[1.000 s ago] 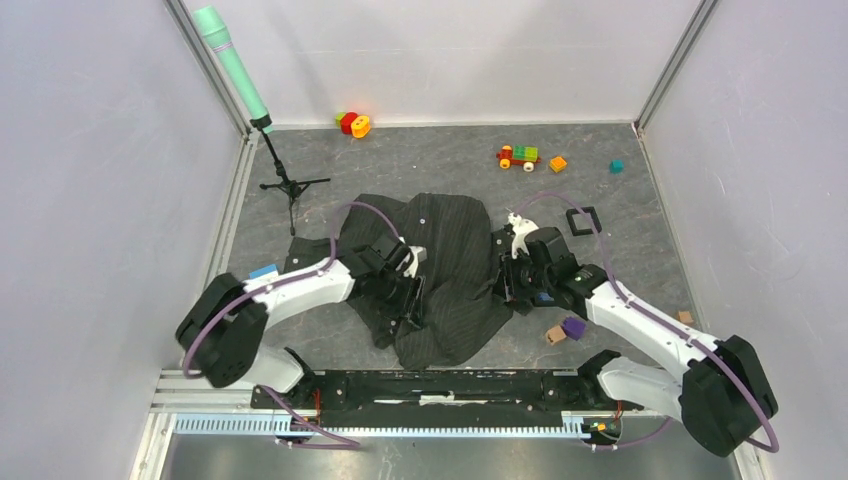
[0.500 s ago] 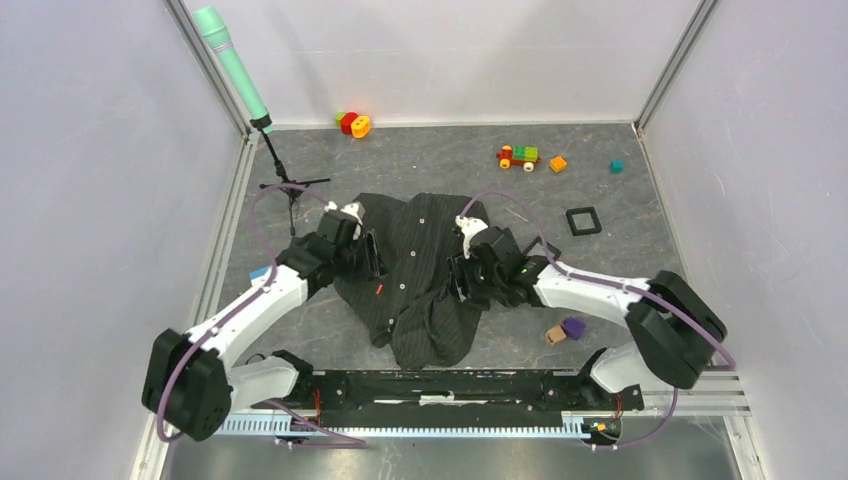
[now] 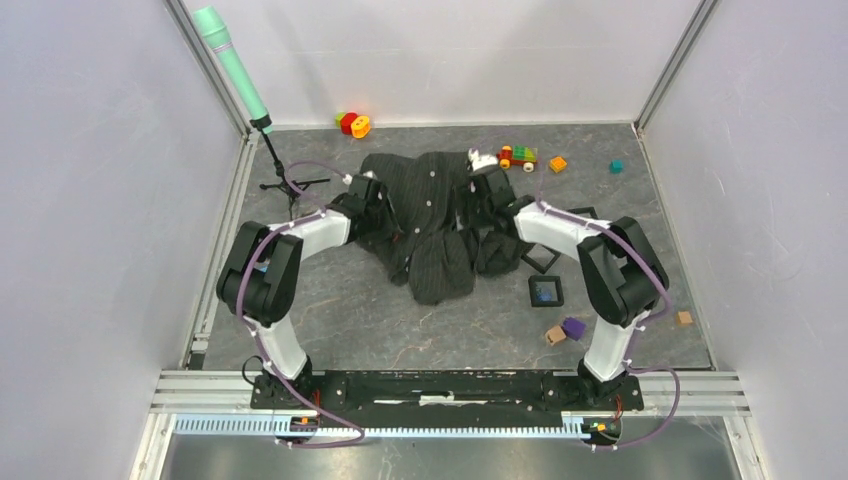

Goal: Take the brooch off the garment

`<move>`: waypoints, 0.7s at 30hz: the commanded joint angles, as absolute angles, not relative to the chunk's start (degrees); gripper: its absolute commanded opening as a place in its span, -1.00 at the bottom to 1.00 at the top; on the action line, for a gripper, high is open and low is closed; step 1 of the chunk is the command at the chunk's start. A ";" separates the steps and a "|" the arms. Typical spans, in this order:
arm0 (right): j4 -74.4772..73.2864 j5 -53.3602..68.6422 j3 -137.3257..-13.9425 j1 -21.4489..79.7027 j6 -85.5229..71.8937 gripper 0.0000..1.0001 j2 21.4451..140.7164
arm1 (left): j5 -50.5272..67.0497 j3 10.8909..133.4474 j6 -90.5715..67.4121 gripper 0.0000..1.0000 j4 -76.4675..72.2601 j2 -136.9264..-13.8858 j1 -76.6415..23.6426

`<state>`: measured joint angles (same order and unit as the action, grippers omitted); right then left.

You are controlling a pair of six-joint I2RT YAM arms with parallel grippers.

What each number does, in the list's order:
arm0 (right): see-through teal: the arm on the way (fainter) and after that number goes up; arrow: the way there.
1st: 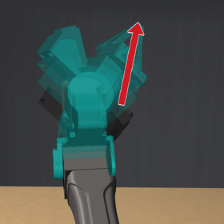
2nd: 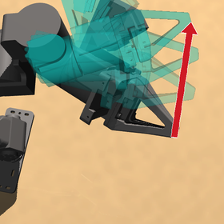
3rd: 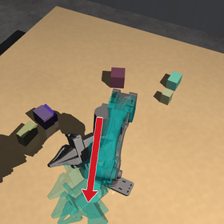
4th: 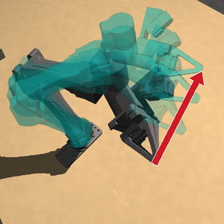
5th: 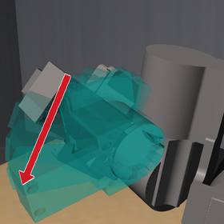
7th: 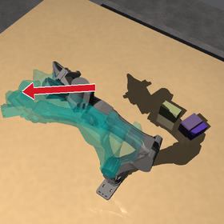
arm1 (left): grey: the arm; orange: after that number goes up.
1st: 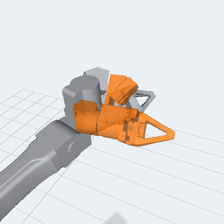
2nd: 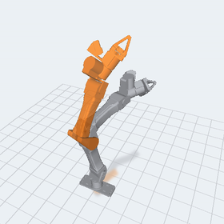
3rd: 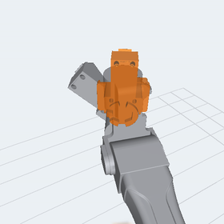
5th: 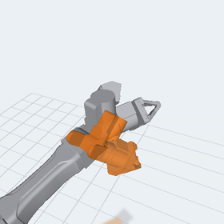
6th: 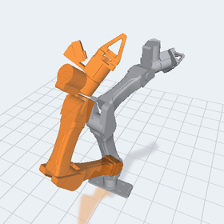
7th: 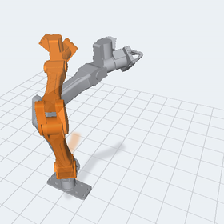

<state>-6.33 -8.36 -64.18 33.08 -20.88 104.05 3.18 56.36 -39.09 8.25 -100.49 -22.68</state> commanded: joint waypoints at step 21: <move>51.06 -39.37 -2.96 19.40 11.83 0.96 52.15 | -30.69 18.06 -4.17 1.00 -28.79 -56.69 -19.31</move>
